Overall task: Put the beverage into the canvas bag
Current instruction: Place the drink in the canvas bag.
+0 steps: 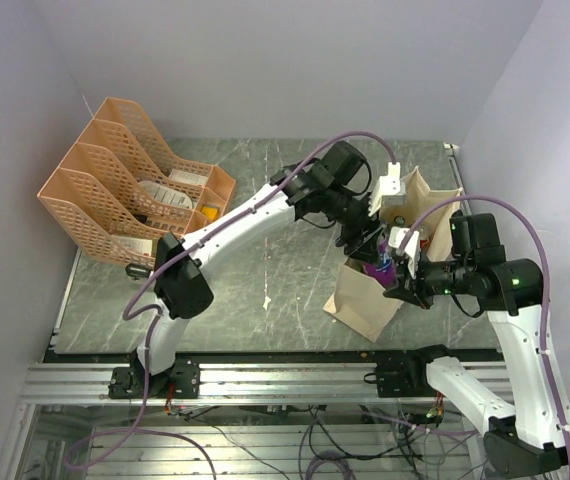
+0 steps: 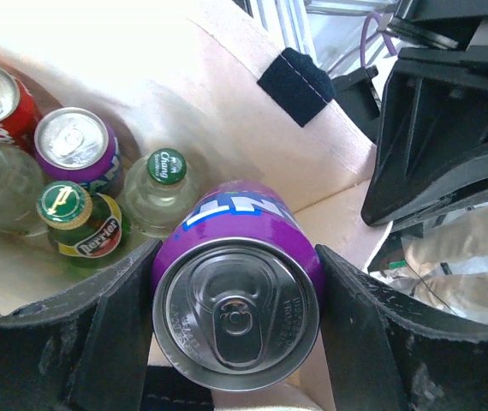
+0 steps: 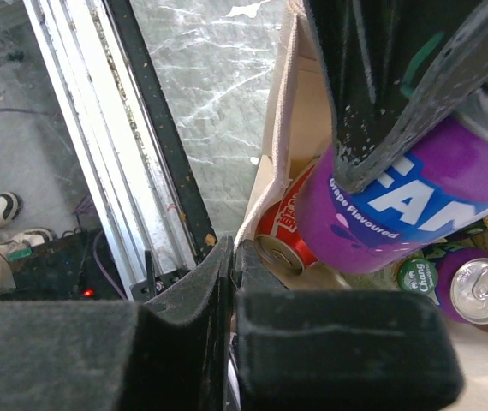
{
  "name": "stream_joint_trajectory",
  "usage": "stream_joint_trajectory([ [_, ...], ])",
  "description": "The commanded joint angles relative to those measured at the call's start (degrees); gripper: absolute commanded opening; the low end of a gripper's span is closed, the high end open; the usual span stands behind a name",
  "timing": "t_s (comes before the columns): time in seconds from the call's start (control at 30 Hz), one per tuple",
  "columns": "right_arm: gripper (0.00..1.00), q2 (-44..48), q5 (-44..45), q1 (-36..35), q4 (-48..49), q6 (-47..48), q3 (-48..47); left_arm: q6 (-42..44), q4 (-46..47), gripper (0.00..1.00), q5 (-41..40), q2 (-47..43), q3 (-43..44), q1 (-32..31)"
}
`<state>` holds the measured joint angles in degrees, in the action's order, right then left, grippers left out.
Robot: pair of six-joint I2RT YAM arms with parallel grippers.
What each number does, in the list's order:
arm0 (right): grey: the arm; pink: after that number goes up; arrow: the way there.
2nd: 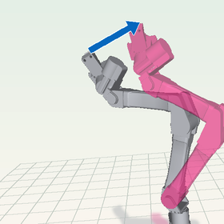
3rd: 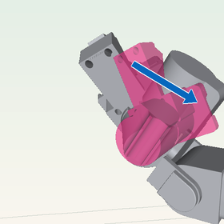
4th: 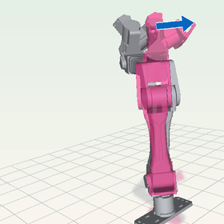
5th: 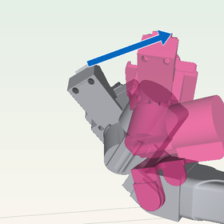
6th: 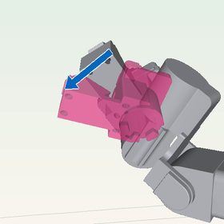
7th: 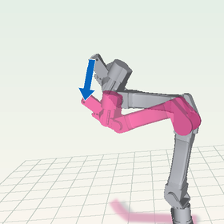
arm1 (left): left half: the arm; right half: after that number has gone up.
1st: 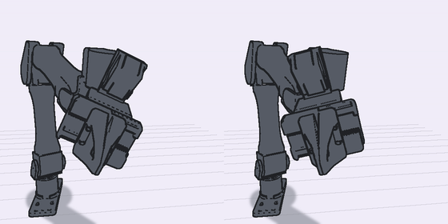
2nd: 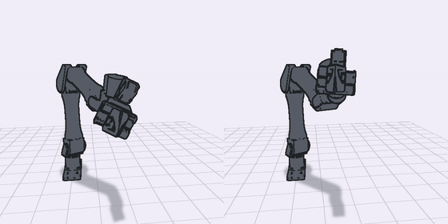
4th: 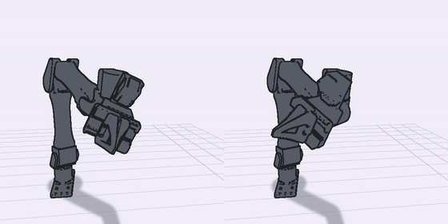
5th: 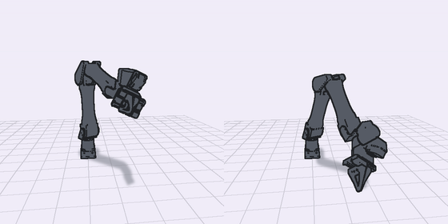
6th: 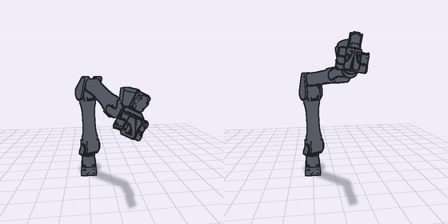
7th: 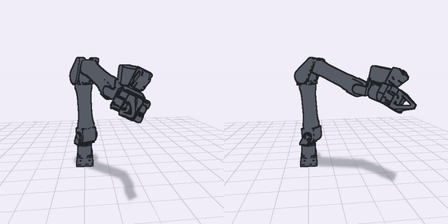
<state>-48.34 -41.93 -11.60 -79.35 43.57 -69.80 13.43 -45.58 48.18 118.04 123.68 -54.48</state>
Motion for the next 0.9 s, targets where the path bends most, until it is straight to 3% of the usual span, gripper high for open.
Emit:
stream_joint_trajectory([
  [0.0,0.0,1.62,-2.3,-0.3,0.32,0.76,-1.98,-1.18,-0.29,0.07,5.1,0.12,2.97,-1.47],
  [0.4,0.0,2.81,-2.3,-0.27,0.34,3.34,-1.31,7.35,-15.53,0.07,6.35,6.76,8.8,-5.18],
  [0.87,0.0,4.48,-2.63,-0.23,0.41,4.56,-0.19,11.64,-16.1,0.07,-0.6,9.06,5.73,-8.16],
])
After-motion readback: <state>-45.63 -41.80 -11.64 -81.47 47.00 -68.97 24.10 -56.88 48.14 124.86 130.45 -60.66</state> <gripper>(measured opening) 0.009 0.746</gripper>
